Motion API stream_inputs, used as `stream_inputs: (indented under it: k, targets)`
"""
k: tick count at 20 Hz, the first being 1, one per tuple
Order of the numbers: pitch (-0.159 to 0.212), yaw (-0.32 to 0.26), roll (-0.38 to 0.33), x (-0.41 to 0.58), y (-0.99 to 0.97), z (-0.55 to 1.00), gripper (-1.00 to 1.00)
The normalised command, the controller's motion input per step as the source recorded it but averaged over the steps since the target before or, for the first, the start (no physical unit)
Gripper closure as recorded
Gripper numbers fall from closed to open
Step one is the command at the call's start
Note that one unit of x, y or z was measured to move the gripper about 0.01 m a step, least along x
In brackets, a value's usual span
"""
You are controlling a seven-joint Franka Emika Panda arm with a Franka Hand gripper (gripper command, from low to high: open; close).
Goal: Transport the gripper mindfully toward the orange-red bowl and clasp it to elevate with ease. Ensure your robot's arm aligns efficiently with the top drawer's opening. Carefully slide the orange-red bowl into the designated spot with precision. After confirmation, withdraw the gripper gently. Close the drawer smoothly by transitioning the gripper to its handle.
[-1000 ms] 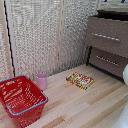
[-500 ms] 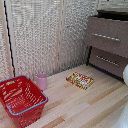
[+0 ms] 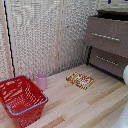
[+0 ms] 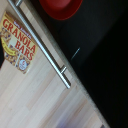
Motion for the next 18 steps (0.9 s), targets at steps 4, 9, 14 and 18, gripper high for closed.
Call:
stream_inputs:
  k: [4,9,14,18]
  targets:
    - [0.172,0.116,-0.287,-0.207,0.24,-0.3,-1.0]
    - [0.163,0.106,-0.289,-0.048,0.3,-0.38,-1.0]
    - [0.095,0.096,-0.334,0.025,0.32,-0.44,-1.0]
    - [0.062,0.09,-0.372,0.01,0.22,-0.31,-1.0]
